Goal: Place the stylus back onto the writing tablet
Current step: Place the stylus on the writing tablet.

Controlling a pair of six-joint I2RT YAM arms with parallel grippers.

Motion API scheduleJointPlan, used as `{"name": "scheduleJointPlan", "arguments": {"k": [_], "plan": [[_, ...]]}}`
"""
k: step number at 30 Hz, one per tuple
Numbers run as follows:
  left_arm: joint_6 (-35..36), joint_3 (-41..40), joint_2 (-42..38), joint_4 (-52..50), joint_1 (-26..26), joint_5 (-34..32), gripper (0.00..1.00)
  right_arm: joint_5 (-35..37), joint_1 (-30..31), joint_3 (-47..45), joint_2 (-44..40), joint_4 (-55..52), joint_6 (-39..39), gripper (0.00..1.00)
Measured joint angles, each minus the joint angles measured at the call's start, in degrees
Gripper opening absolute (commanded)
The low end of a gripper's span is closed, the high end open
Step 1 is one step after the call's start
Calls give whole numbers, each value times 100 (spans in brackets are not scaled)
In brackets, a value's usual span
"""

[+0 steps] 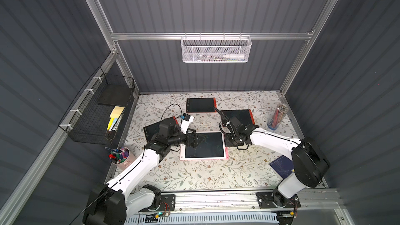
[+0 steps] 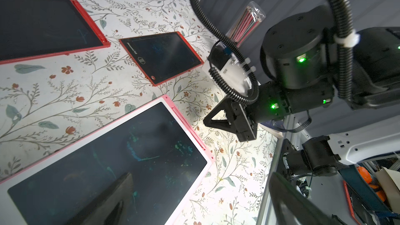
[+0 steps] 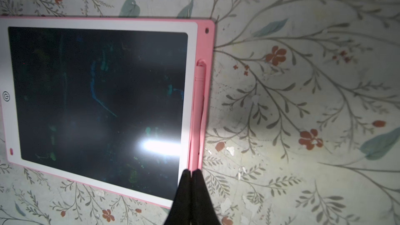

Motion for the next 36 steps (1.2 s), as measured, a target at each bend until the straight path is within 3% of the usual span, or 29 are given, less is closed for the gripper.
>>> {"name": "scheduleJointPlan", "arguments": {"k": [13,36], "plan": [[7,-15,114,87,-37,92,100,146,0,398,776,24,155,0],[7,-42,114,105,-37,87,99,258,42,826,1346,-127,205,0]]}}
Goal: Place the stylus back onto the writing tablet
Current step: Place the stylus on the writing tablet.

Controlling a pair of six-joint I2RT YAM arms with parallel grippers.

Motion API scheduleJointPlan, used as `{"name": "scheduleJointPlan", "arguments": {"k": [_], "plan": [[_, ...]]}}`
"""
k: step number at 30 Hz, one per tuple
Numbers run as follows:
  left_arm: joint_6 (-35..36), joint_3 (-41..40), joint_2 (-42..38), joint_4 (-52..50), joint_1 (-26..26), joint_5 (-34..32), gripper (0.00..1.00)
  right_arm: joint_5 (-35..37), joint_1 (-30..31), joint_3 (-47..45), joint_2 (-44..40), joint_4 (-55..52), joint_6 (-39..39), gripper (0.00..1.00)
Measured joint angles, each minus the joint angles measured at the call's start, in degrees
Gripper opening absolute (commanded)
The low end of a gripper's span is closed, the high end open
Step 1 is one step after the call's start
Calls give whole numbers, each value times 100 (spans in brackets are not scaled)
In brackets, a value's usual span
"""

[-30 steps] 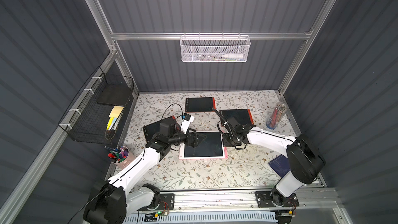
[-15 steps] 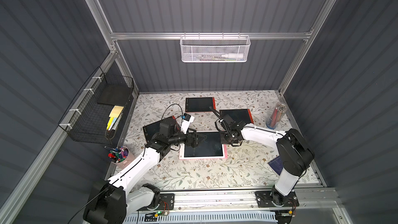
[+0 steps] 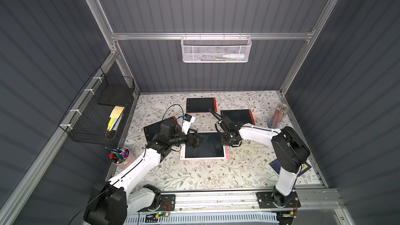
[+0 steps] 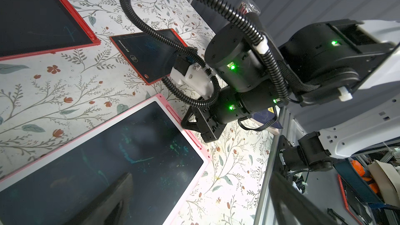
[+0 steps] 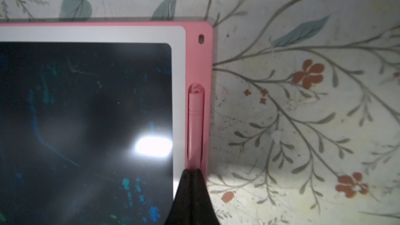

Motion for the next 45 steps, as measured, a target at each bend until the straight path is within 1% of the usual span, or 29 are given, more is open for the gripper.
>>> {"name": "scheduleJointPlan", "arguments": {"k": [10,22,32,35,39,45], "plan": [[0,0,0,2,0,-4,99,542,232,448,328,-417,-4,0],[0,0,0,2,0,-7,99,953,424,826,621,-780,-11,0],[0,0,0,4,0,-7,100,1019,448,846,619,-804,-13,0],[-2,0,0,4,0,-7,99,905,415,841,579,-798,-26,0],[0,0,0,7,0,-4,99,640,328,815,398,-782,-35,0],[0,0,-2,22,0,-4,100,490,249,750,-35,-726,-61,0]]}}
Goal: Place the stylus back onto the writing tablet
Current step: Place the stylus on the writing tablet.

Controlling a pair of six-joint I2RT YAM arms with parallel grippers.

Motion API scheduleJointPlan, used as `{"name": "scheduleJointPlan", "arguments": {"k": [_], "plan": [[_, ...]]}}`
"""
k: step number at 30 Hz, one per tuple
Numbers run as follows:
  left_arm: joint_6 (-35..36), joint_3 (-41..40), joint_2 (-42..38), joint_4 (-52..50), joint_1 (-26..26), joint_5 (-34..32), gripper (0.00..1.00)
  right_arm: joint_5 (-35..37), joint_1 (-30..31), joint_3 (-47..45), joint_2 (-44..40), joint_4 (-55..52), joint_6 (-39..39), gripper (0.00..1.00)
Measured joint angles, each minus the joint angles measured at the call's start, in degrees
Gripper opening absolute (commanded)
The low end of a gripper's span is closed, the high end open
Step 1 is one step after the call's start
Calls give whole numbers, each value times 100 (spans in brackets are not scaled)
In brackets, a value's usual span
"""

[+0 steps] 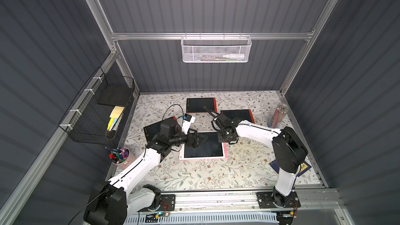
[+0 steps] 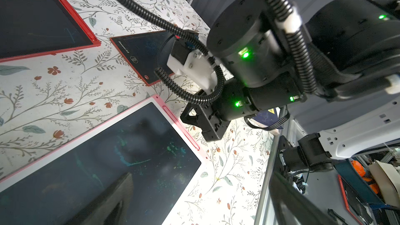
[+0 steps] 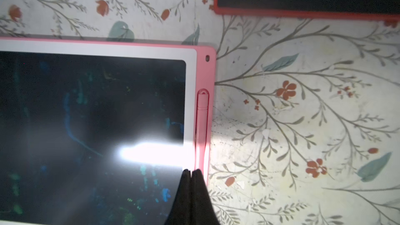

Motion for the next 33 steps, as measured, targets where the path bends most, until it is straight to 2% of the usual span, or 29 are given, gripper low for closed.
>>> {"name": "scheduleJointPlan", "arguments": {"k": [23,33], "plan": [[0,0,0,2,0,-2,99,-13,61,46,623,70,28,0],[0,0,0,2,0,-2,99,50,96,-9,568,149,70,0]]}}
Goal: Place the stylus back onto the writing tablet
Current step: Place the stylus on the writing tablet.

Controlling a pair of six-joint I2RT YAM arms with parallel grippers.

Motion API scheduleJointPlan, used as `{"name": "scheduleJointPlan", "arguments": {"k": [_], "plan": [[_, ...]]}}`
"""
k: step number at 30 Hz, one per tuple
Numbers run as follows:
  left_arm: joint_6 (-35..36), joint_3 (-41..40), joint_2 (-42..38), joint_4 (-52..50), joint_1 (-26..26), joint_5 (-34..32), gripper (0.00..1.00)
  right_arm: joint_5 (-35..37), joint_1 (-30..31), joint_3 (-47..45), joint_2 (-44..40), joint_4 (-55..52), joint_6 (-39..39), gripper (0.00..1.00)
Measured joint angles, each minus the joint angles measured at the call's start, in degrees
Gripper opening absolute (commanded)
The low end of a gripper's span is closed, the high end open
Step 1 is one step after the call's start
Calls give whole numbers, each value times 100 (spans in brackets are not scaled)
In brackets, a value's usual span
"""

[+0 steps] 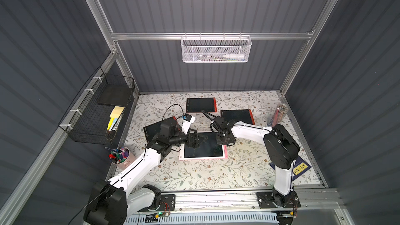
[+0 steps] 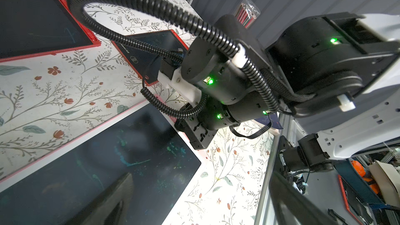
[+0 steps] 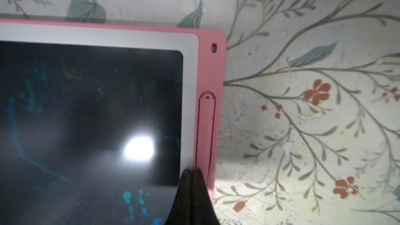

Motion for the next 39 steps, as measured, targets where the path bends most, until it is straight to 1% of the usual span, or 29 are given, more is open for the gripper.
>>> {"name": "scheduleJointPlan", "arguments": {"k": [6,11,21,26,34,39], "plan": [[-2,0,0,0,0,0,99,-173,-35,-236,-210,184,-2,0],[-2,0,0,0,0,0,99,-94,-48,-275,-352,122,-24,0],[-2,0,0,0,0,-2,99,70,-48,-284,-219,17,-26,0],[-2,0,0,0,0,-22,99,109,-39,-129,-87,-50,-55,0],[-4,0,0,0,0,-44,99,483,131,-39,22,-90,-87,0],[-9,0,0,0,0,-44,99,837,295,74,138,-212,-109,0]]}}
